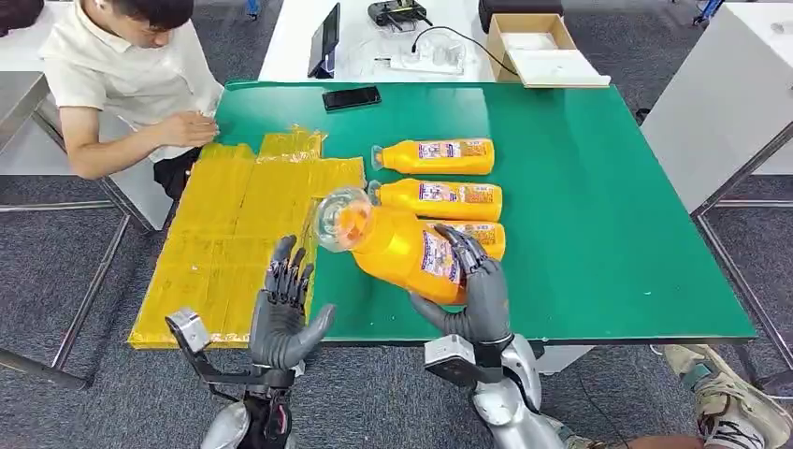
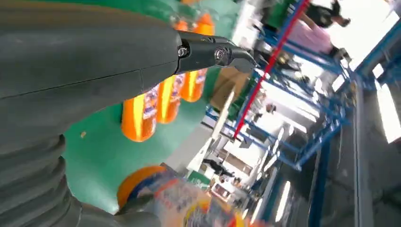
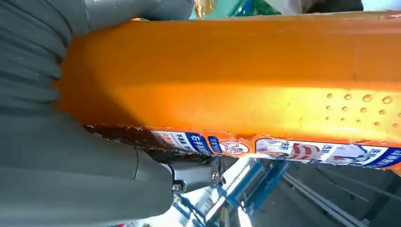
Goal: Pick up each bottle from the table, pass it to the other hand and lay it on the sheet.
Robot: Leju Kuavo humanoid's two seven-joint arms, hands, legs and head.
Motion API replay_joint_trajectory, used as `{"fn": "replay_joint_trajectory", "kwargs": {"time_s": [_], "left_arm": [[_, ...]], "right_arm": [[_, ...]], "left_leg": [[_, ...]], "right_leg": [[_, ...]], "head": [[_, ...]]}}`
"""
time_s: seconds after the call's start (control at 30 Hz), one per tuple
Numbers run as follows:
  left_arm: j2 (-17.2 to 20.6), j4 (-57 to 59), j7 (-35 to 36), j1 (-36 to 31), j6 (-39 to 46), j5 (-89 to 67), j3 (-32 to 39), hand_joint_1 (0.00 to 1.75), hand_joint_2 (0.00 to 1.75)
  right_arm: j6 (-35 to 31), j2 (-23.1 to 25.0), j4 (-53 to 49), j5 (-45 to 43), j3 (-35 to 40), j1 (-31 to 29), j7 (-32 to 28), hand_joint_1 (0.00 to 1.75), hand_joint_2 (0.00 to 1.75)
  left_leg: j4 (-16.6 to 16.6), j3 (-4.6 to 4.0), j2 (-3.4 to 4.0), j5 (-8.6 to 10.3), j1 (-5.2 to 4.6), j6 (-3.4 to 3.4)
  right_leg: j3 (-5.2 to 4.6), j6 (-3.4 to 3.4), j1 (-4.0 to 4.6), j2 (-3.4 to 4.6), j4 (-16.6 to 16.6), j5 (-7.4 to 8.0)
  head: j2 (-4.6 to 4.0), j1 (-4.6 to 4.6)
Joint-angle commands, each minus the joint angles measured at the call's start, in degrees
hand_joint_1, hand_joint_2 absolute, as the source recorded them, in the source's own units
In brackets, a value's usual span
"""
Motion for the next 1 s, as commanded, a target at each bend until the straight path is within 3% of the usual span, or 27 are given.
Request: {"fn": "replay_joint_trajectory", "kwargs": {"time_s": [0.03, 0.1, 0.47, 0.73, 1.0], "left_arm": [[3.34, -3.88, -7.80, 0.00, 2.49, -12.53, -4.78, 0.00, 1.75], [3.13, -3.48, -8.29, -0.53, 5.70, -15.36, -4.53, 0.00, 1.75], [3.10, -3.42, -8.29, -0.61, 5.72, -15.38, -4.55, 0.00, 1.75], [2.17, 0.10, -7.00, -2.84, 7.27, -15.46, -4.23, 0.00, 1.75], [1.60, 6.97, 1.63, -5.64, -0.85, -5.96, -3.61, 0.00, 1.75]], "right_arm": [[6.75, 2.58, 10.88, 1.29, 3.87, -5.11, 2.70, 1.75, 1.75], [8.02, 3.21, 13.30, 2.75, 6.39, -5.72, 3.87, 1.75, 1.75], [7.86, 3.38, 13.42, 2.96, 6.62, -5.64, 3.98, 1.75, 1.75], [8.45, 5.06, 16.41, 6.62, 13.44, -6.17, 5.29, 1.75, 1.75], [5.98, 5.43, 18.87, 8.07, 18.23, -6.07, 4.22, 1.75, 1.75]], "left_leg": [[-0.03, 0.27, 0.28, -0.14, 0.06, -0.12], [-0.04, 0.29, 0.32, -0.14, 0.08, -0.13], [-0.04, 0.16, 0.12, -0.07, 0.04, -0.08], [-0.08, 0.26, 0.17, -0.09, 0.07, -0.14], [-0.09, 0.18, 0.04, -0.02, 0.05, -0.07]], "right_leg": [[0.21, -0.14, 0.08, 0.17, -0.04, -0.07], [0.23, -0.15, 0.09, 0.21, -0.05, -0.06], [0.13, -0.09, 0.05, 0.07, -0.05, -0.04], [0.22, -0.16, 0.09, 0.09, -0.08, -0.05], [0.14, -0.09, 0.06, -0.02, -0.09, -0.03]], "head": [[0.00, 0.00], [0.00, 0.00], [-0.02, 0.00], [0.00, 0.00], [0.00, 0.00]]}}
